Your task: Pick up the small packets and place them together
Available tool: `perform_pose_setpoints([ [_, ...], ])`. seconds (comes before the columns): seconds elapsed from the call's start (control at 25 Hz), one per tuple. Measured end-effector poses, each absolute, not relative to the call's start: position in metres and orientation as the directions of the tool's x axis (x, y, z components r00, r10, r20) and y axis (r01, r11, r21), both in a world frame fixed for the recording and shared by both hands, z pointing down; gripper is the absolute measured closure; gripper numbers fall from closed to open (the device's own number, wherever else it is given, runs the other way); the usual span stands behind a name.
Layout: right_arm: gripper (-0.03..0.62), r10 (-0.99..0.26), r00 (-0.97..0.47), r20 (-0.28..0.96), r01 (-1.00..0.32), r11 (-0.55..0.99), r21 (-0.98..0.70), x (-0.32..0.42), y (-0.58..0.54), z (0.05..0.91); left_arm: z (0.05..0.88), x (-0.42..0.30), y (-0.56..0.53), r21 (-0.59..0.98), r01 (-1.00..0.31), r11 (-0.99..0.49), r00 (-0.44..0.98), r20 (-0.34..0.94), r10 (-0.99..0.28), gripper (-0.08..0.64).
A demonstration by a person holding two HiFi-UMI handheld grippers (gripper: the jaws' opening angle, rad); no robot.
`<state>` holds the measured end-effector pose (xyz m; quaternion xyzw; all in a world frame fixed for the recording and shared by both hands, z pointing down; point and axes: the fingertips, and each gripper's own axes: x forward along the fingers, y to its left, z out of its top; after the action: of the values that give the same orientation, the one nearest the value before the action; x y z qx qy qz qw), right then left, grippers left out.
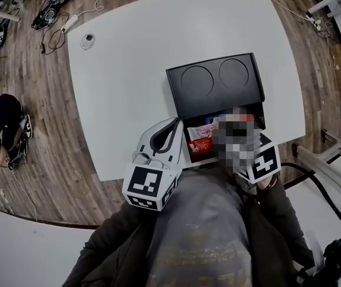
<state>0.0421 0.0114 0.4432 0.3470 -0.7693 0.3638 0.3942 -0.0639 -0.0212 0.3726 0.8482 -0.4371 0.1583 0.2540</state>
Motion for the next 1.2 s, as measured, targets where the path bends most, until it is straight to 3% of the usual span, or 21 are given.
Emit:
perform_pose_setpoints([
  [0.64, 0.586, -0.445, -0.547, 0.709, -0.783, 0.572, -0.245, 0.030, 0.013, 0.349, 0.352, -0.067, -0.001, 0.274, -0.837, -0.473, 0.547, 0.431, -0.718, 0.557],
  [1.2, 0.586, -0.425, -0.679, 0.598, -0.656, 0.717, -0.235, -0.005, -0.033, 0.296, 0.332, -0.088, -0.011, 0.236, -0.900, -0.368, 0.435, 0.397, -0.808, 0.557],
])
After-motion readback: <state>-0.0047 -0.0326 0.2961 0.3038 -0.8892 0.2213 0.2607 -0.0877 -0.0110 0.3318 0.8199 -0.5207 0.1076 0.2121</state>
